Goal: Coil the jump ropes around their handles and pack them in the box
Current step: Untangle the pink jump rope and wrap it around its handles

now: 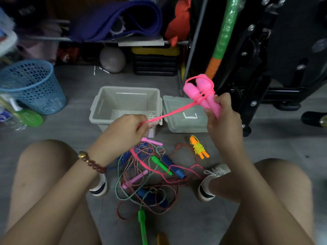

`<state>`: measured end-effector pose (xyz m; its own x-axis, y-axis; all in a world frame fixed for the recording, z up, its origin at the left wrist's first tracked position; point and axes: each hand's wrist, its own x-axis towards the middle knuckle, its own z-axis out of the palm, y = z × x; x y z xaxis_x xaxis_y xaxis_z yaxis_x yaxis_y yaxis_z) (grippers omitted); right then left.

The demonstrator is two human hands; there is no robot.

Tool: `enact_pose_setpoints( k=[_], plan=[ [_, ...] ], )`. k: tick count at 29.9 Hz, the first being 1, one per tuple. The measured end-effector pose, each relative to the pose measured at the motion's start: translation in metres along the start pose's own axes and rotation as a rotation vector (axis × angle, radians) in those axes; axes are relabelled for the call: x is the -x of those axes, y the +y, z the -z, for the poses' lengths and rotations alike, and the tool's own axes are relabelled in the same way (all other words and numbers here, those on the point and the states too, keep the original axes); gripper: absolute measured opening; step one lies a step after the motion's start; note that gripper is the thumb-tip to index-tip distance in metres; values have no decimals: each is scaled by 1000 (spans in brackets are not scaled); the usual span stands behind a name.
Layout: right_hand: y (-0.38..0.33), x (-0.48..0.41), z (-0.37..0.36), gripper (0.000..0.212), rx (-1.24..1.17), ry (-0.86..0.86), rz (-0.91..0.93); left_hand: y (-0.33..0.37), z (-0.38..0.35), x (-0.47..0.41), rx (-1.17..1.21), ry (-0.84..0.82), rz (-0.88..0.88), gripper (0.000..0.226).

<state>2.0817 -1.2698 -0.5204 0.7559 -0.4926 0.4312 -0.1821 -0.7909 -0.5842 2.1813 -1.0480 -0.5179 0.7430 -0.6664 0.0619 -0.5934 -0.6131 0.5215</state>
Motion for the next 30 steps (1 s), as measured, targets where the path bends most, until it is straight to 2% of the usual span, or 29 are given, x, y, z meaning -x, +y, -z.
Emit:
enact_pose_setpoints(
  k=[5, 7, 9, 13, 17, 20, 27, 30],
  plan=[
    [4, 1, -8, 24, 62, -101, -74, 19, -1, 8, -34, 108, -352, 30],
    [2, 4, -14, 27, 119, -214, -47, 27, -1, 11, -71, 172, -439, 32],
    [3, 7, -18, 28, 172, -352, 13, 28, 1, 12, -67, 256, -478, 24],
    [-1, 19, -32, 26, 187, -546, 138, 19, 8, 8, -92, 362, -435, 28],
    [-15, 31, -40, 29, 165, -719, 235, 12, 10, 5, -113, 376, -403, 32],
    [-21, 35, -38, 28, 120, -822, 299, 0, 9, 1, -103, 382, -309, 33],
    [-26, 36, -28, 38, -101, -972, 369, -22, 8, -6, 64, 316, -94, 30],
    [-27, 36, -23, 26, -287, -1079, 337, -26, 4, -6, 127, 262, -38, 29]
  ],
)
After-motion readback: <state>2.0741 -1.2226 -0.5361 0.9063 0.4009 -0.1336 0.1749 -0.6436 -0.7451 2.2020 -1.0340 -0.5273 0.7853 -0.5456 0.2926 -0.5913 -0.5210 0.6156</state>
